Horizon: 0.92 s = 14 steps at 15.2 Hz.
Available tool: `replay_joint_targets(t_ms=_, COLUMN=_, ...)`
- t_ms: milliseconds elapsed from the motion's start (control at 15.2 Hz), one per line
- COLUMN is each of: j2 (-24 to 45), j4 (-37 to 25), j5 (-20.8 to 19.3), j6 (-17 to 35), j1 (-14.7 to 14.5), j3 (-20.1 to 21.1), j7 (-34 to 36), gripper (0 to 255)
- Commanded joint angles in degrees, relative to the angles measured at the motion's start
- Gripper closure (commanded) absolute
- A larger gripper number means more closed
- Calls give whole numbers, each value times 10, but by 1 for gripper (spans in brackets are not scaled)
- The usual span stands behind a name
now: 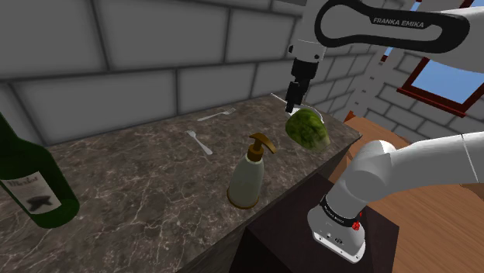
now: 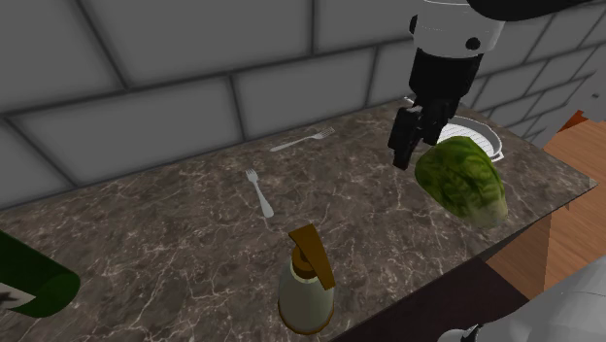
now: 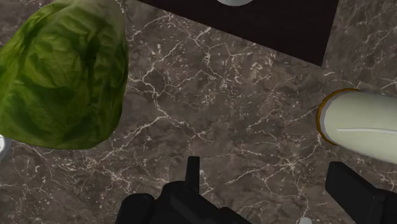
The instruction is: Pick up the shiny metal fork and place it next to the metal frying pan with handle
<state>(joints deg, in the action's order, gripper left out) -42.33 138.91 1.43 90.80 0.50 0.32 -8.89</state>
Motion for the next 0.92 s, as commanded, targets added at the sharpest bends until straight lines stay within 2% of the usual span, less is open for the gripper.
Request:
replay_joint_targets(t_ms=0, j2=0, j4=0, j5=0, j6=0, j1=0, j3=0, j7=0, gripper=0)
replay_joint_targets(t_ms=462, j2=123, j4=-22, j5=35, j6=98, j1=-12, j3=56, j7=82, gripper=0)
replay_joint_targets(t_ms=858, j2=247, j4=-72, j5=44, j6=169, j1=-19, j3=97, j7=151, gripper=0)
